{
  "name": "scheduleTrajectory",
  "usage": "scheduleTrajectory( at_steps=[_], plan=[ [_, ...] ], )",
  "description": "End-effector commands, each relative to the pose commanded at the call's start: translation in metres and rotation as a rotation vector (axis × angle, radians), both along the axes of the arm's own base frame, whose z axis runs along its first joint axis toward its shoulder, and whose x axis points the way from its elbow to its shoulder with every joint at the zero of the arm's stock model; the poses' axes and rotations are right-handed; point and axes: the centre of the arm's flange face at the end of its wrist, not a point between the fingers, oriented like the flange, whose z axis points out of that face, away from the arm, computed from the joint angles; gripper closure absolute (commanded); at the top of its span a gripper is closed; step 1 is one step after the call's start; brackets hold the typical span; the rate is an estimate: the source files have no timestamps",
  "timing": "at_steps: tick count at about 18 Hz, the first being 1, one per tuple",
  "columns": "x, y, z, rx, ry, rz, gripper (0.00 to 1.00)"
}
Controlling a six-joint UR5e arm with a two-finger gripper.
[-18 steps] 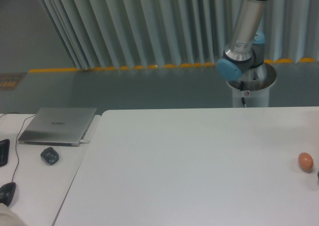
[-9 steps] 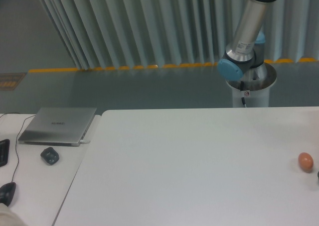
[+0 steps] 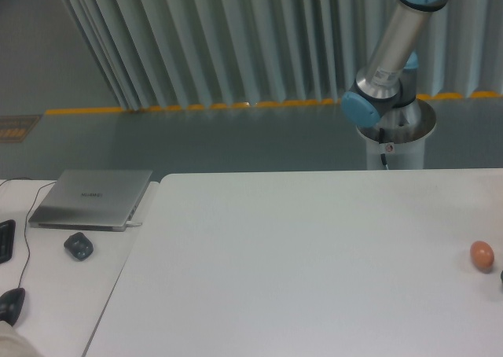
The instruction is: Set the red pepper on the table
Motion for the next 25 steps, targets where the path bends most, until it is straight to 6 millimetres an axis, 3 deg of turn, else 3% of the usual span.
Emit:
scheduleTrajectory(
  at_steps=[3,8,12,17,21,25],
  plan=[
    [0.001,0.003,0.0,0.006,0.006,0.03,0.99],
    [0.003,0.042,0.012,0.026,0.061,0.145,0.99],
    [0.005,0.06,0.015,0.049,0.081,0.215,1.0],
    [0.006,0.043,0.033,0.048,0.072,0.176,1.0],
    [0.008,0.047,0.037,0.047,0.079,0.173,0.99],
    [0.021,0.039,0.054,0.03,0.034,0.133,0.99]
  ],
)
